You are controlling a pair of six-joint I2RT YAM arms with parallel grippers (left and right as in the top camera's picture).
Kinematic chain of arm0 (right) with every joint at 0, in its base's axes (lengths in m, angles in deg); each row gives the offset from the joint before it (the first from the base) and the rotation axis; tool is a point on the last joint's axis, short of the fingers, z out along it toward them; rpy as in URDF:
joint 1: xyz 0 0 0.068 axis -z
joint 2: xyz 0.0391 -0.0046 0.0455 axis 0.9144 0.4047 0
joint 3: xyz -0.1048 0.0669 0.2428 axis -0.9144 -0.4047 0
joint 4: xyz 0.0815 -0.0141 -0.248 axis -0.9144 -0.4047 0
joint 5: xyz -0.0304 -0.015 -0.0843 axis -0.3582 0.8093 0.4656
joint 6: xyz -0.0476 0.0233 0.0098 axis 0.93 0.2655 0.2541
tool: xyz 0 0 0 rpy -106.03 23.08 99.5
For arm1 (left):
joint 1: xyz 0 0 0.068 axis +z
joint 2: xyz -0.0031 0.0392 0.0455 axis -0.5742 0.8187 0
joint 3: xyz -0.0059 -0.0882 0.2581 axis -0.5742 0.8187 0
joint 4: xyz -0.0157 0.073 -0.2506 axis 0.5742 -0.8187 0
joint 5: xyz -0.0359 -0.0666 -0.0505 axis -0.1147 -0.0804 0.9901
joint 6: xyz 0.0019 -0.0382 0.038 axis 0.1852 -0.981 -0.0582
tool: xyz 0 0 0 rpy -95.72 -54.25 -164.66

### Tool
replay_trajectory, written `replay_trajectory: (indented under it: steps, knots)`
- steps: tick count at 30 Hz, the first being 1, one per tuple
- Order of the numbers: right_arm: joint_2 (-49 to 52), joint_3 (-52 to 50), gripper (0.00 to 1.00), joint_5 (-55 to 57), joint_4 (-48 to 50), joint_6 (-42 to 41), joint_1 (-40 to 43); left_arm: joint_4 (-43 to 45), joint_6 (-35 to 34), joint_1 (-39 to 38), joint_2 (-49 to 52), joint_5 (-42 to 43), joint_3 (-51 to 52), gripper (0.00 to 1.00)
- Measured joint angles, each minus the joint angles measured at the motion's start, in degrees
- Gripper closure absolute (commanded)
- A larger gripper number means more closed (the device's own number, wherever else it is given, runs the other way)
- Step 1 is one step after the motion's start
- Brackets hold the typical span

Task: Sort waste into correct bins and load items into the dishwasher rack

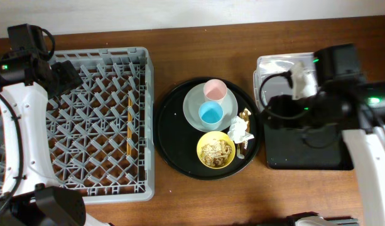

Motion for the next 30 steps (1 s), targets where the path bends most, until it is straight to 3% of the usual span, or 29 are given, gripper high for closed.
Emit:
replay_trajectory:
  steps: [9,17,21,22,27,30]
  knots:
    - [3.32,-30.49,0.37,7.3,37.07,-11.82,-8.61,-0.04,-0.15,0.0,0.0,0.04,0.02,0.0]
    - [12.57,-34.88,0.4,13.46,45.38,-17.07,-10.38,-0.04,-0.15,0.0,0.0,0.04,0.0,0.01]
    - [17.27,-34.91,0.62,14.01,45.33,-17.51,-10.38,-0.04,-0.15,0.0,0.0,0.04,0.0,0.01]
    - [18.21,-34.91,0.63,14.05,45.31,-17.35,-10.38,-0.04,-0.15,0.0,0.0,0.04,0.0,0.01]
    - [18.36,-34.49,0.94,13.18,43.56,-17.51,-10.45,-0.04,-0.15,0.0,0.0,0.04,0.0,0.01]
    - [16.94,-30.08,0.96,12.74,38.25,-16.35,-10.43,-0.02,-0.15,0.0,0.0,0.04,0.0,0.01]
